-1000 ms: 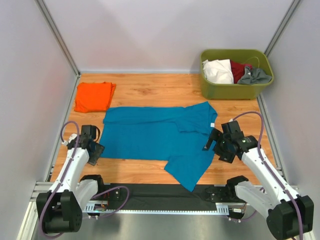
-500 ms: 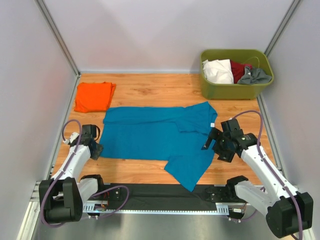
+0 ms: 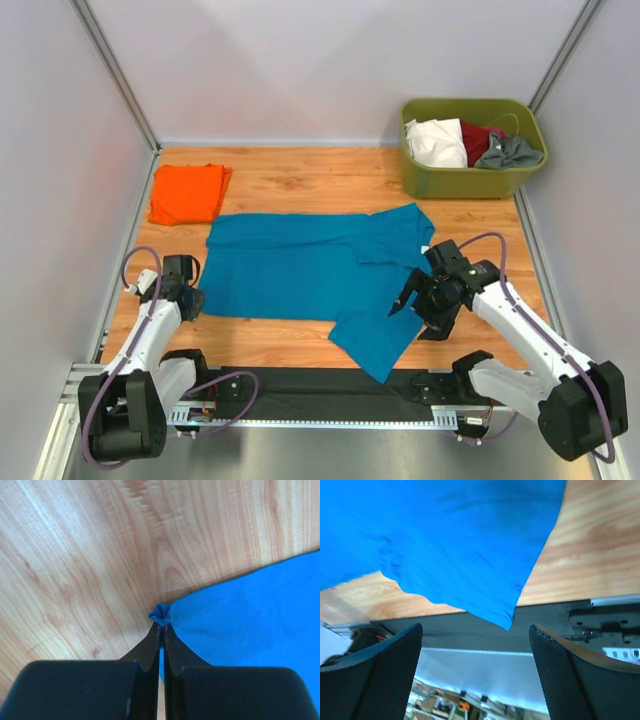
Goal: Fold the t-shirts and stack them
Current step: Fold the tshirt
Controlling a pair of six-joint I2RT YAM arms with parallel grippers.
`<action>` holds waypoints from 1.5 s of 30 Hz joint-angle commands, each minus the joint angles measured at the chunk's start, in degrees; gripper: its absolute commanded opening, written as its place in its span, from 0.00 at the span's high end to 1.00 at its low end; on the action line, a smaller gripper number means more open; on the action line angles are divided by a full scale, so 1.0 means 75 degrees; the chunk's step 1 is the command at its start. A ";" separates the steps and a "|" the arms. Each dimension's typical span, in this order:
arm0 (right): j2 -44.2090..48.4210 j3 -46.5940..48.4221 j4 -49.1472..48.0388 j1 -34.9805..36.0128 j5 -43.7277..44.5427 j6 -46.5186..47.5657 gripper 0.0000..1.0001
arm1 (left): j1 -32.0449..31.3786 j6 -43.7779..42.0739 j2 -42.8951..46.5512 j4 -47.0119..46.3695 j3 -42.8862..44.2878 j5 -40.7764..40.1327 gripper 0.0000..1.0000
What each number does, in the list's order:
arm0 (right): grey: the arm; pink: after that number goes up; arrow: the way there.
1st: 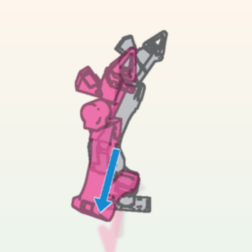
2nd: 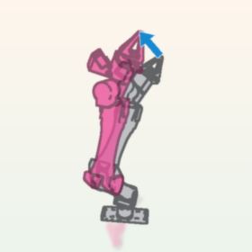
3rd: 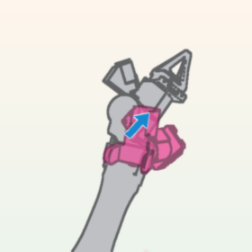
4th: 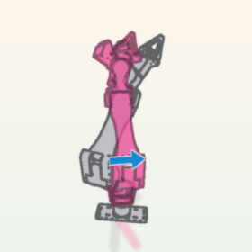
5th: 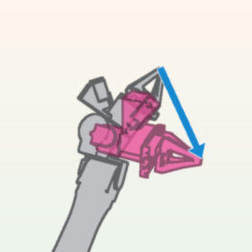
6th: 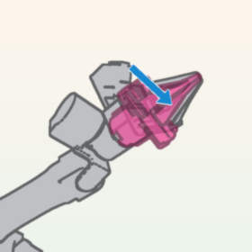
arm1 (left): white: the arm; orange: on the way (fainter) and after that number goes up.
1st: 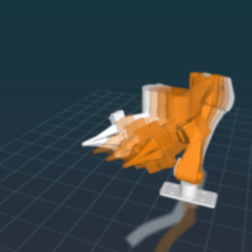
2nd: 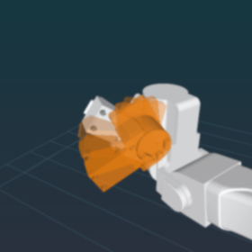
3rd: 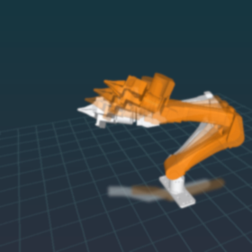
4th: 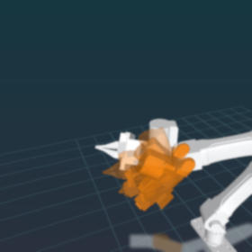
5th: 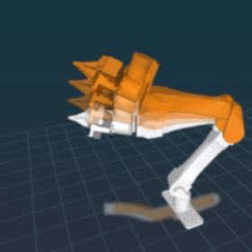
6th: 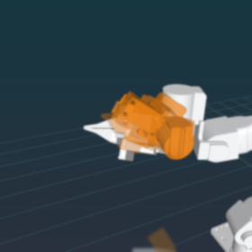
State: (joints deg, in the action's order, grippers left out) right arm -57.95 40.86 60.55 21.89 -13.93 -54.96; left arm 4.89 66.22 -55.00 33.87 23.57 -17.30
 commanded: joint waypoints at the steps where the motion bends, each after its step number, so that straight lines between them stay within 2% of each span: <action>1: -0.0346 -0.0011 0.0258 0.0863 -0.0345 -0.0967 0.12 | -0.0100 0.0358 0.0267 0.0288 -0.0050 -0.0458 1.00; 3: -0.0813 0.0059 0.0304 0.1240 -0.0241 -0.1027 0.13 | -0.0404 0.0557 0.0419 0.0488 0.0009 -0.0798 1.00; 6: -0.1422 0.0130 0.0398 0.1639 -0.0287 -0.0817 0.20 | -0.0569 0.0710 0.0630 0.0617 0.0103 -0.0951 1.00; 10: -0.1671 0.0306 0.0446 0.2306 0.0205 -0.0910 0.21 | -0.0604 0.0874 0.1005 0.0687 0.0022 -0.1021 1.00; 18: -0.1179 -0.0596 -0.1509 0.3010 0.0592 -0.2257 0.29 | -0.0956 0.0792 0.1369 0.0793 -0.0155 -0.1221 1.00; 24: -0.1062 -0.1299 -0.2413 0.4018 0.0873 -0.3312 0.30 | -0.1038 0.0629 0.1439 0.0898 -0.0143 -0.1349 1.00; 31: -0.0208 -0.1334 -0.2098 0.4861 0.2159 -0.4387 0.35 | -0.1038 0.0499 0.1627 0.0934 -0.0166 -0.1420 1.00; 35: 0.0413 -0.1685 -0.1829 0.5424 0.2350 -0.5220 0.39 | -0.1038 0.0523 0.1627 0.0899 -0.0178 -0.1396 1.00; 42: 0.0380 -0.1816 -0.1524 0.6361 0.2373 -0.6077 0.39 | -0.1050 0.0417 0.1638 0.0828 -0.0131 -0.1361 1.00; 45: 0.0192 -0.1687 -0.1324 0.6468 0.2572 -0.6114 0.38 | -0.1073 0.0406 0.1685 0.0875 -0.0155 -0.1361 1.00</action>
State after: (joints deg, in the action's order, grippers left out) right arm -55.70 26.57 48.47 69.36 1.39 -96.53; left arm -2.70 70.17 -43.16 40.10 22.39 -26.02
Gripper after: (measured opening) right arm 0.615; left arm 0.009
